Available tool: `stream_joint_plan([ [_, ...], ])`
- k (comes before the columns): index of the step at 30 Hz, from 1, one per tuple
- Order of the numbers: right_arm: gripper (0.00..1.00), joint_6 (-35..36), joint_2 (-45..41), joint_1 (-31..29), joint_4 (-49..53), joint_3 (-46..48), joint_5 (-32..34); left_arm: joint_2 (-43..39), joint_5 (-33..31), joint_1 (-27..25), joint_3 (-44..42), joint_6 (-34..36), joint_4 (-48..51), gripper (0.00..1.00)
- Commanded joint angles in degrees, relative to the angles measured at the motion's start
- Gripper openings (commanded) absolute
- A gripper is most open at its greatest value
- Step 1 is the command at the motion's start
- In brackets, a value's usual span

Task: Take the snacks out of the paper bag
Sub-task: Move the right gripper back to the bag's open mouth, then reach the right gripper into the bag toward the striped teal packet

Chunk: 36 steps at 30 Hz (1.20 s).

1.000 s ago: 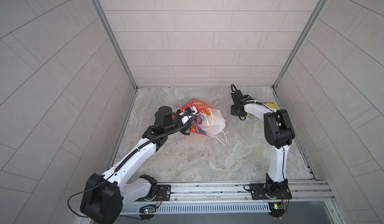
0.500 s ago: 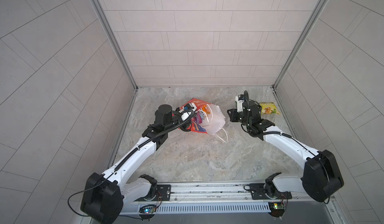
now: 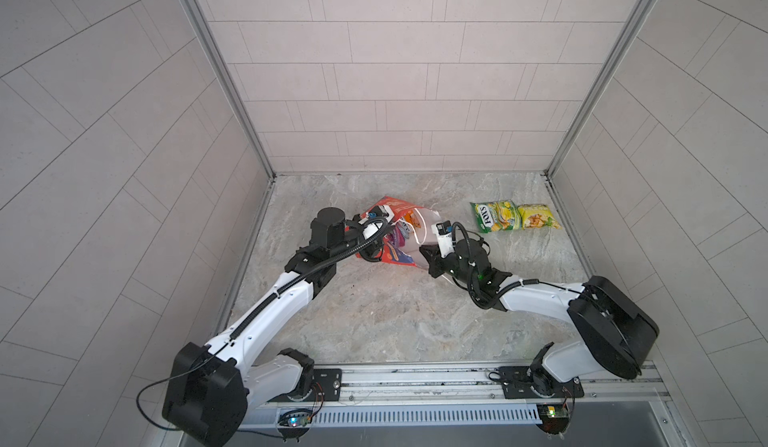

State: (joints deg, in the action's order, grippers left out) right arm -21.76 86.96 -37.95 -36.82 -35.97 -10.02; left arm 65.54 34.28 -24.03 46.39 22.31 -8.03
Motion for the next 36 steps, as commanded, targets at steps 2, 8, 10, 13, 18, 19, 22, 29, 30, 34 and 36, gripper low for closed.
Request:
stream_joint_plan([
  [2,0.09,2.1,4.4,-0.7,-6.0,-3.5,0.2,-1.2,1.8,0.0,1.6,-0.4,-2.6,0.0],
  [8,0.29,0.7,10.0,-1.6,-6.4,-7.3,2.9,-1.3,3.7,0.0,0.7,0.3,-3.6,0.0],
  [10,0.44,-0.1,11.7,-1.7,-7.5,-8.1,5.1,-1.1,5.1,0.0,0.5,1.0,-3.4,0.0],
  [13,0.53,0.0,13.8,-1.7,-6.4,-10.8,6.6,-0.8,6.9,0.0,0.2,1.4,-4.0,0.0],
  [18,0.62,-1.2,17.7,-1.9,-8.7,-13.0,10.2,-0.5,7.7,0.0,0.0,1.4,-4.5,0.0],
  [19,0.63,-1.4,18.5,-1.9,-10.1,-13.0,10.8,-0.5,7.9,0.0,-0.2,1.5,-4.7,0.0],
  [22,0.65,-1.6,21.0,-2.0,-11.8,-14.4,13.1,-0.4,7.9,0.0,-0.3,1.4,-5.1,0.0],
  [29,0.54,-1.2,26.6,-2.0,-10.8,-19.5,13.9,-0.8,7.7,0.0,-0.4,1.6,-5.0,0.0],
  [30,0.47,-1.2,26.9,-2.1,-10.4,-19.9,14.2,-0.9,7.6,0.0,-0.6,1.6,-5.0,0.0],
  [34,0.24,-1.2,25.4,-2.1,-10.7,-19.0,14.0,-1.1,6.7,0.0,-0.8,1.9,-5.1,0.0],
  [36,0.17,-0.9,24.0,-2.2,-10.7,-18.4,13.7,-1.0,6.4,0.0,-1.0,2.0,-5.3,0.0],
])
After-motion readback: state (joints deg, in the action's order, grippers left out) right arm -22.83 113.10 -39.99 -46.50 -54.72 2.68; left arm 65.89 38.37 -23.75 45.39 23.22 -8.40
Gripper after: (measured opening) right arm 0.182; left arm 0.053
